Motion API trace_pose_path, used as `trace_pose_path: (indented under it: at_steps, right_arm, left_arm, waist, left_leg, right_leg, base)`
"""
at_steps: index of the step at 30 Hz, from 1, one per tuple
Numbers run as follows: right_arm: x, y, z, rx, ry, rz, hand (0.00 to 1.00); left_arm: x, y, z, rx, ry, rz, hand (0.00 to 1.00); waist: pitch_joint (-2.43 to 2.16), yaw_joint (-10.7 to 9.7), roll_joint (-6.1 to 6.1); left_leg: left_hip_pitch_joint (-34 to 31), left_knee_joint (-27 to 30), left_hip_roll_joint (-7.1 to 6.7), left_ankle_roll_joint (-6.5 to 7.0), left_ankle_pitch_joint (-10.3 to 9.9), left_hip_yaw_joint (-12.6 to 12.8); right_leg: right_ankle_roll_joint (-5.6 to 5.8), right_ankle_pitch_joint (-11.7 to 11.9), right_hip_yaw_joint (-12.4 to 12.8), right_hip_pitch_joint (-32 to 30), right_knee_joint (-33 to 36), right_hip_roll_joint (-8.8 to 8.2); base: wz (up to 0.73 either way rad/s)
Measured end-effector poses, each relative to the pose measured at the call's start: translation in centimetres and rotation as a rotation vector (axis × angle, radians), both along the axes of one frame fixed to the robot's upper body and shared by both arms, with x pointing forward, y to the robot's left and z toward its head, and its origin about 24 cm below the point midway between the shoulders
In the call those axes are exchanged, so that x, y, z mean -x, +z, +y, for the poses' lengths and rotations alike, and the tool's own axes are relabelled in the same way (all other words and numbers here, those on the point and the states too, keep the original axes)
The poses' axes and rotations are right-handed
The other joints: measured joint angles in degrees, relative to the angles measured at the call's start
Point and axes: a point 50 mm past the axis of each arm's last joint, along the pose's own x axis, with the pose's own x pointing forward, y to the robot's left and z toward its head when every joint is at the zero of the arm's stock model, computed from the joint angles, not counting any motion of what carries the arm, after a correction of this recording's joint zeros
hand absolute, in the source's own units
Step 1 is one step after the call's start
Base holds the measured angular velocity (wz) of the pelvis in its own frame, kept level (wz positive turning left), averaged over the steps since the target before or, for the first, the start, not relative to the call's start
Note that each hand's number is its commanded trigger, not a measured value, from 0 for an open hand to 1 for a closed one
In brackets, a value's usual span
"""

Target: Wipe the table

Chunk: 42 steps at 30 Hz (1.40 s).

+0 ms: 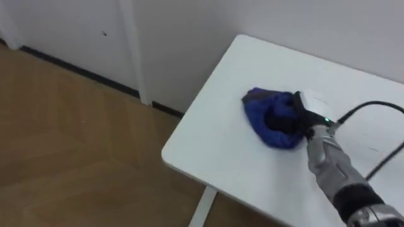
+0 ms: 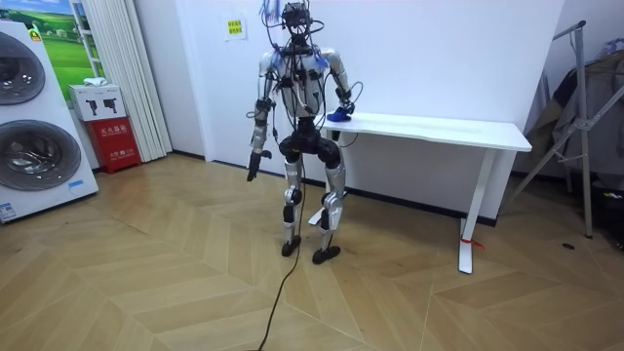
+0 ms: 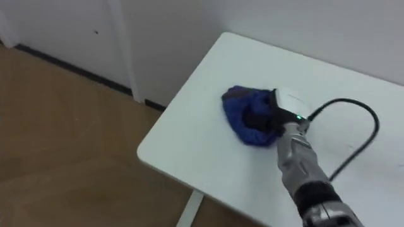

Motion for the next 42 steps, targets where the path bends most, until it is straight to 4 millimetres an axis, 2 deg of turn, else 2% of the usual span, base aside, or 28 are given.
trace_pose_path:
  at_steps: [2, 3, 5, 6, 7, 8, 9, 10, 11, 12, 13, 14, 15, 16, 17, 18, 19, 20, 21, 22, 23, 25, 27, 29, 31, 35, 38, 42]
  right_arm:
    - [2.2, -1.2, -1.5, -0.05, -0.085, -0.019, 1.0]
    - [2.8, -1.6, -1.9, -0.057, -0.107, -0.014, 1.0]
    - [5.8, -2.6, -4.2, -0.05, -0.195, 0.017, 1.0]
    - [6.4, -2.7, -4.7, -0.04, -0.208, 0.028, 1.0]
    - [7.5, -2.7, -6.0, -0.008, -0.223, 0.049, 1.0]
    - [8.4, -2.5, -7.5, 0.024, -0.245, 0.064, 1.0]
    - [8.9, -2.3, -8.3, 0.038, -0.264, 0.069, 1.0]
    - [9.5, -1.8, -9.5, 0.057, -0.291, 0.07, 1.0]
    - [10.2, -1.5, -10.5, 0.077, -0.322, 0.08, 1.0]
    - [10.6, -1.4, -11.0, 0.087, -0.344, 0.086, 1.0]
    - [10.8, -1.2, -11.4, 0.096, -0.372, 0.09, 1.0]
    - [10.5, -1.1, -11.3, 0.085, -0.369, 0.095, 1.0]
    - [10.1, -1.0, -11.3, 0.077, -0.361, 0.097, 1.0]
    - [9.0, -0.5, -10.9, 0.071, -0.329, 0.091, 1.0]
    - [7.7, 0.2, -10.1, 0.078, -0.277, 0.082, 1.0]
    - [6.8, 0.5, -9.6, 0.091, -0.243, 0.08, 1.0]
    - [4.8, 1.4, -8.4, 0.13, -0.166, 0.06, 1.0]
    - [2.5, 2.4, -6.5, 0.16, -0.07, 0.028, 1.0]
    - [1.4, 2.9, -5.5, 0.172, -0.02, 0.013, 1.0]
    - [-0.5, 4.0, -3.2, 0.188, 0.072, -0.033, 1.0]
    - [-1.5, 4.7, -1.9, 0.197, 0.122, -0.067, 1.0]
    - [-2.1, 5.0, -1.3, 0.197, 0.147, -0.083, 1.0]
    - [-2.0, 4.9, -1.3, 0.197, 0.145, -0.077, 1.0]
    - [-0.9, 3.6, -2.5, 0.181, 0.089, -0.034, 1.0]
    - [0.8, 2.5, -3.7, 0.139, 0.021, -0.047, 1.0]
    - [5.2, 0.3, -7.1, 0.109, -0.165, -0.019, 1.0]
    - [7.8, -0.5, -9.0, 0.116, -0.249, 0.032, 1.0]
    - [7.7, -0.5, -9.1, 0.109, -0.28, 0.053, 1.0]
  left_arm:
    - [-1.1, 1.1, 2.3, -0.071, -0.021, -0.027, 0.0]
    - [-1.2, 1.4, 2.8, -0.088, -0.024, -0.028, 0.0]
    - [-1.2, 2.6, 4.9, -0.159, -0.028, -0.028, 0.0]
    - [-1.1, 2.9, 5.4, -0.173, -0.017, -0.033, 0.0]
    - [-0.5, 3.1, 5.7, -0.186, 0.009, -0.034, 0.0]
    - [0.0, 2.8, 5.4, -0.178, 0.016, -0.028, 0.0]
    - [0.3, 2.6, 5.0, -0.166, 0.022, -0.025, 0.0]
    - [0.6, 2.3, 4.4, -0.15, 0.024, -0.028, 0.0]
    - [1.1, 1.9, 3.6, -0.128, 0.031, -0.025, 0.0]
    - [1.4, 1.6, 3.0, -0.114, 0.035, -0.02, 0.0]
    - [1.6, 1.2, 2.2, -0.091, 0.043, -0.017, 0.0]
    - [1.7, 1.0, 1.7, -0.075, 0.053, -0.019, 0.0]
    - [1.7, 0.8, 1.4, -0.065, 0.058, -0.019, 0.0]
    - [1.8, 0.5, 0.6, -0.045, 0.064, -0.019, 0.0]
    - [1.7, 0.1, 0.0, -0.026, 0.068, -0.017, 0.0]
    - [1.8, 0.0, -0.3, -0.018, 0.066, -0.013, 0.0]
    - [2.3, -0.2, -0.7, -0.005, 0.069, 0.001, 0.0]
    - [2.5, -0.4, -1.0, 0.009, 0.088, 0.002, 0.0]
    - [2.8, -0.4, -1.1, 0.012, 0.098, 0.009, 0.0]
    - [3.0, -0.4, -1.1, 0.017, 0.121, 0.012, 0.0]
    - [3.0, -0.4, -1.1, 0.019, 0.133, 0.009, 0.0]
    - [2.5, -0.4, -1.2, 0.025, 0.124, -0.005, 0.0]
    - [2.9, -0.3, -1.0, 0.017, 0.132, 0.01, 0.0]
    - [3.5, 0.0, -0.5, 0.002, 0.161, 0.022, 0.0]
    - [3.8, 0.0, -0.5, 0.001, 0.178, 0.024, 0.0]
    - [3.8, 0.2, 0.0, -0.016, 0.18, 0.014, 0.0]
    - [3.9, 0.3, 0.2, -0.02, 0.171, 0.004, 0.0]
    - [3.3, 0.3, 0.2, -0.015, 0.165, -0.018, 0.0]
  waist:
    - [-0.61, -2.0, -1.08]
    - [-0.71, -2.9, -1.23]
    - [-1.36, -5.2, -2.59]
    - [-1.58, -5.4, -2.94]
    - [-2.1, -6.2, -2.87]
    - [-2.54, -6.8, -1.93]
    - [-2.57, -7.0, -1.45]
    - [-2.47, -8.3, -1.63]
    - [-2.25, -10.4, -1.78]
    - [-2.17, -11.1, -1.64]
    - [-2.02, -11.8, -1.68]
    - [-1.58, -12.1, -2.1]
    - [-1.52, -12.1, -2.11]
    - [-1.25, -11.4, -1.42]
    - [-0.74, -10.2, -0.93]
    - [-0.6, -9.9, -0.7]
    - [-0.29, -8.5, -0.39]
    - [0.0, -6.6, 0.57]
    - [-0.12, -6.0, 0.85]
    - [-0.33, -5.8, 1.91]
    - [-0.31, -5.8, 1.76]
    - [-0.54, -4.4, 1.86]
    - [-0.6, -4.2, 1.68]
    - [-0.71, -4.5, 0.85]
    - [-0.69, -6.6, 0.53]
    - [-1.13, -9.5, -0.77]
    - [-1.21, -9.5, -0.62]
    - [-1.19, -9.1, -0.33]
  left_leg:
    - [-1.8, 2.2, 3.69, -2.7, -0.2, -0.8]
    - [-2.1, 2.9, 4.65, -3.51, -0.3, -1.5]
    - [-2.6, 4.7, 8.63, -7.44, -0.2, -2.6]
    - [-2.3, 5.0, 9.69, -8.53, -0.2, -2.5]
    - [-1.7, 5.3, 11.77, -10.32, 0.0, -2.7]
    - [-1.0, 4.5, 14.33, -10.64, 0.6, -2.7]
    - [-0.6, 3.7, 15.44, -10.22, 1.3, -2.7]
    - [0.0, 1.3, 16.0, -7.04, 3.6, -2.7]
    - [0.5, -1.2, 15.97, -6.45, 6.2, -2.6]
    - [0.6, -1.4, 15.66, -7.27, 6.8, -2.3]
    - [0.6, -1.1, 14.26, -7.64, 7.0, -1.4]
    - [0.5, -0.1, 11.98, -7.47, 6.8, -1.2]
    - [0.3, 0.7, 10.8, -7.12, 6.1, -1.1]
    - [0.2, 2.2, 8.49, -6.81, 4.3, -0.2]
    - [0.0, 2.5, 5.6, -5.23, 2.6, 0.1]
    - [-0.3, 2.4, 3.97, -4.45, 2.1, -0.1]
    - [-0.6, 1.4, 0.84, -3.21, 1.4, -0.6]
    - [-0.5, 0.6, -1.83, -1.57, 1.1, -2.6]
    - [-0.5, 0.1, -2.5, -1.31, 1.2, -3.8]
    - [-0.6, -0.8, -2.79, -1.28, 1.5, -4.9]
    - [-0.7, -2.4, -3.41, -1.11, 2.5, -5.3]
    - [0.2, -4.5, -4.26, -0.99, 3.6, -5.5]
    - [0.5, -6.1, -5.11, -0.75, 4.1, -6.7]
    - [0.7, -6.8, -5.71, -0.69, 4.1, -7.8]
    - [0.8, -6.8, -5.85, -0.7, 4.1, -9.8]
    - [2.0, -6.7, -6.42, -0.36, 3.8, -9.9]
    - [3.7, -5.9, -6.37, 0.11, 1.8, -9.8]
    - [3.4, -3.4, -6.43, 0.74, 0.4, -9.2]
  right_leg:
    - [0.44, 5.5, -0.1, 2.8, -8.6, -1.36]
    - [0.63, 7.1, -0.4, 3.9, -11.1, -1.21]
    - [1.4, 13.1, -0.9, 6.0, -17.6, 1.56]
    - [1.45, 14.1, -1.2, 5.8, -17.7, 2.47]
    - [5.47, 10.3, -2.5, 5.7, -16.0, 4.05]
    - [6.53, 5.6, -3.0, 4.6, -13.3, 6.17]
    - [5.97, 4.2, -3.6, 3.7, -11.3, 6.83]
    - [3.44, 0.9, -4.4, 1.9, -8.2, 7.15]
    - [2.23, -0.8, -4.8, 1.4, -7.2, 8.05]
    - [1.56, -1.2, -4.8, 1.4, -7.3, 8.77]
    - [0.12, -1.5, -4.6, 1.0, -7.7, 9.73]
    - [-1.41, -1.6, -4.3, 0.9, -8.1, 10.08]
    - [-2.29, -1.4, -4.0, 0.9, -8.8, 10.15]
    - [-3.77, -0.6, -3.3, 1.0, -10.4, 11.24]
    - [-5.01, 0.1, -2.5, 0.8, -11.3, 11.89]
    - [-5.46, 0.4, -2.2, 0.5, -11.6, 12.1]
    - [-6.51, 1.1, -0.3, -0.1, -12.2, 12.88]
    - [-7.47, 1.9, 1.3, -1.0, -12.9, 13.76]
    - [-7.34, 2.5, 1.6, -1.3, -13.5, 14.19]
    - [-6.91, 3.4, 1.9, -1.5, -14.8, 15.31]
    - [-6.85, 3.6, 3.0, -2.2, -15.6, 15.71]
    - [-6.66, 3.7, 4.8, -2.8, -16.3, 15.95]
    - [-5.45, 3.7, 5.1, -2.4, -16.7, 15.79]
    - [-0.61, 4.4, 4.1, -1.0, -17.6, 15.11]
    - [-0.17, 4.2, 1.3, 0.8, -17.8, 14.8]
    - [0.91, 3.5, -2.5, 5.2, -19.8, 14.08]
    - [1.02, 3.4, -3.1, 7.5, -19.0, 13.82]
    - [1.57, 3.8, -2.9, 8.0, -18.5, 13.55]
  base:
    - [0.46]
    - [0.54]
    - [0.24]
    - [-0.19]
    - [-0.39]
    - [-0.39]
    - [-0.32]
    - [0.04]
    - [0.15]
    - [0.11]
    - [-0.12]
    - [-0.22]
    - [-0.38]
    - [-0.61]
    - [-0.66]
    - [-0.76]
    - [-0.95]
    - [-1.07]
    - [-0.89]
    - [-0.27]
    - [0.0]
    - [0.21]
    - [0.33]
    - [0.34]
    - [0.62]
    - [0.52]
    - [0.06]
    - [-0.12]
